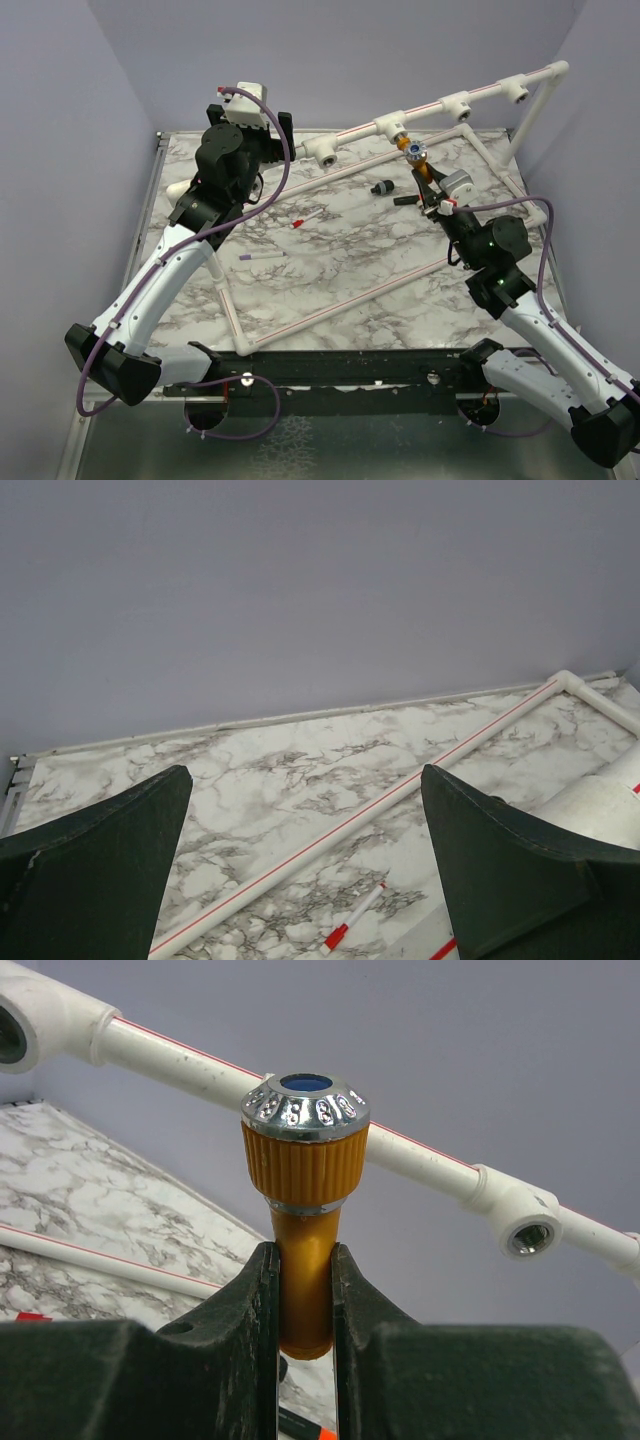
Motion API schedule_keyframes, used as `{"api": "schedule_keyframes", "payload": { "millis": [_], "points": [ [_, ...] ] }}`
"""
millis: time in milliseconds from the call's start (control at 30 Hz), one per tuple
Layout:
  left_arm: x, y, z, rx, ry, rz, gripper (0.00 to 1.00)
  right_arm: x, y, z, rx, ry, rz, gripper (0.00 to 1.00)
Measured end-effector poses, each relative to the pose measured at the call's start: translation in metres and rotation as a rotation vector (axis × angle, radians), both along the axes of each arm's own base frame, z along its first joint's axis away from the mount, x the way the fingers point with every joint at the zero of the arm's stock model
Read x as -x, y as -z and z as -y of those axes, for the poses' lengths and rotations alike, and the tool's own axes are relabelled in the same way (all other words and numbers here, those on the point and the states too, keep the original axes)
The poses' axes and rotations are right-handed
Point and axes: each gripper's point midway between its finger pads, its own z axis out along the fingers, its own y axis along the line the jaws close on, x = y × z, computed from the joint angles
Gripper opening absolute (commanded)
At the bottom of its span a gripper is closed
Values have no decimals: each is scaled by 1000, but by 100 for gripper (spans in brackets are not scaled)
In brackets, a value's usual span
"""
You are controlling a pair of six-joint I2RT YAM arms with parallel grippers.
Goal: Install the water faucets
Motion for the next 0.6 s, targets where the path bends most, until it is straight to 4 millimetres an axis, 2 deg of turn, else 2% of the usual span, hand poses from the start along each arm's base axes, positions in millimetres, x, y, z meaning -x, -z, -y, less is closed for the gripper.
{"api": "schedule_keyframes", "payload": {
  "millis": [600],
  "points": [
    [0, 0, 0, 0, 0, 0, 98, -4, 2, -7, 36, -21, 12, 1]
  ]
}}
